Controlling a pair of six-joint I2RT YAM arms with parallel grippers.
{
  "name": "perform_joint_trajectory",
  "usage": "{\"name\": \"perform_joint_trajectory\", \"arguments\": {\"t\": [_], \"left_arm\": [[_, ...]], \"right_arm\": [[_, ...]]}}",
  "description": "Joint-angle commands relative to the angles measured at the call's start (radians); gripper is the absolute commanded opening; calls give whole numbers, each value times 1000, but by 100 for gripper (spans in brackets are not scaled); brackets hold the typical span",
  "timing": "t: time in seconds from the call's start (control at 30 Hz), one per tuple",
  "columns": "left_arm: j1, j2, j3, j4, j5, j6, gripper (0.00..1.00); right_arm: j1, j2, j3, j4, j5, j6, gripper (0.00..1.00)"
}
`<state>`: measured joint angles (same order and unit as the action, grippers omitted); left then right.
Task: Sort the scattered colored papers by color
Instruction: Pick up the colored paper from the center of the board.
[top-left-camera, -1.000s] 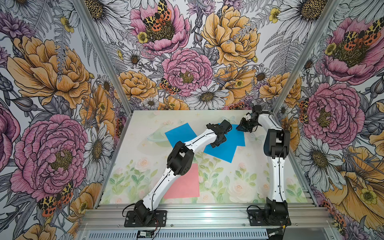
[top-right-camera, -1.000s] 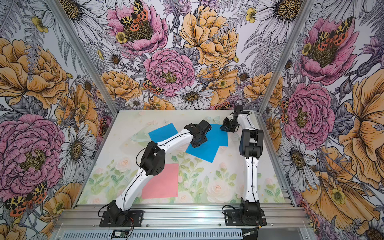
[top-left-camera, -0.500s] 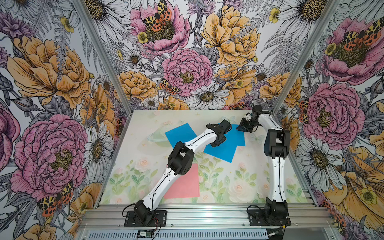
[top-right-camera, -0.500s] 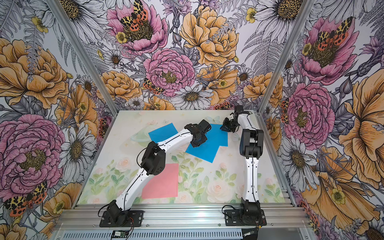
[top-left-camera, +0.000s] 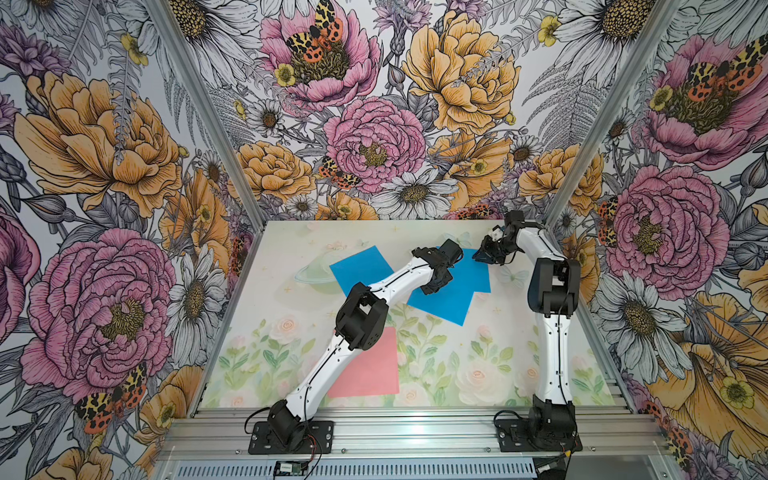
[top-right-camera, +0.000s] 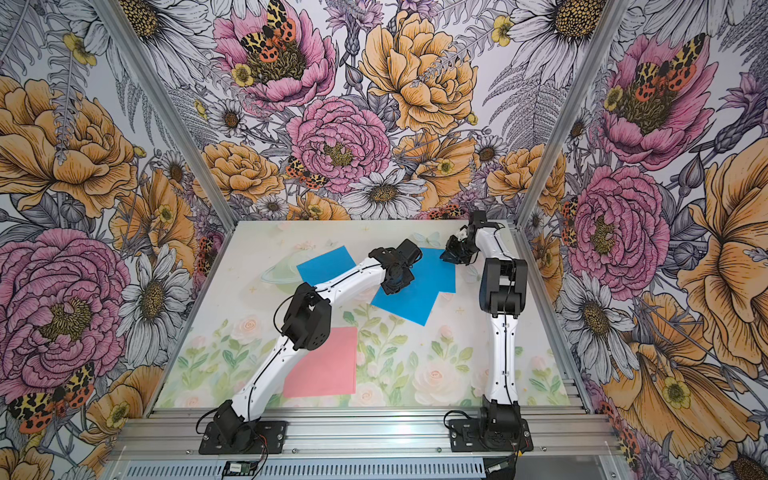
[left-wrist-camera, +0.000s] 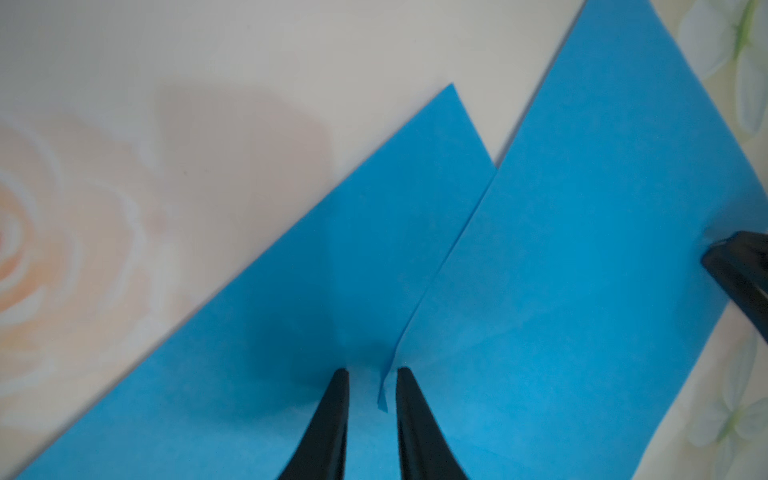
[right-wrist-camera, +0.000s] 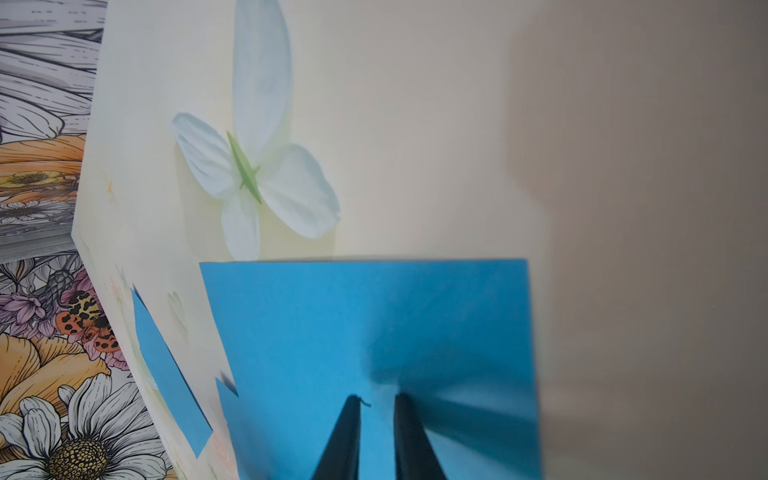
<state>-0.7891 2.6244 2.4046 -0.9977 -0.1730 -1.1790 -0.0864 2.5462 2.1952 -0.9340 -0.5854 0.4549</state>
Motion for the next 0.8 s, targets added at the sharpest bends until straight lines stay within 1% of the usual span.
{"name": "perform_joint_trajectory", "arguments": {"t": [0.0, 0.13, 0.23, 0.3, 0.4, 0.47, 0.57, 0.77], "left_arm": [[-14, 128, -34, 5, 120, -21, 23], [-23, 115, -63, -10, 130, -32, 22], [-37, 108, -85, -13, 138, -28, 21], [-46, 99, -120, -14, 130, -47, 21], [-48, 91, -160, -13, 148, -56, 20], [-50, 93, -144, -13, 131, -24, 20], [-46, 104, -132, -13, 146, -39, 20], [-48, 164, 1, -72, 167, -25, 19]], "right_arm": [[2, 0, -41, -48, 41, 4, 19], [0, 5, -39, -48, 41, 4, 19], [0, 7, -30, -45, 15, 21, 19], [9, -1, -34, -46, 34, 9, 19], [3, 9, -27, -45, 27, 23, 19], [6, 16, -26, -45, 15, 25, 19], [8, 16, -26, -45, 18, 23, 19], [4, 11, -22, -45, 16, 26, 19]]}}
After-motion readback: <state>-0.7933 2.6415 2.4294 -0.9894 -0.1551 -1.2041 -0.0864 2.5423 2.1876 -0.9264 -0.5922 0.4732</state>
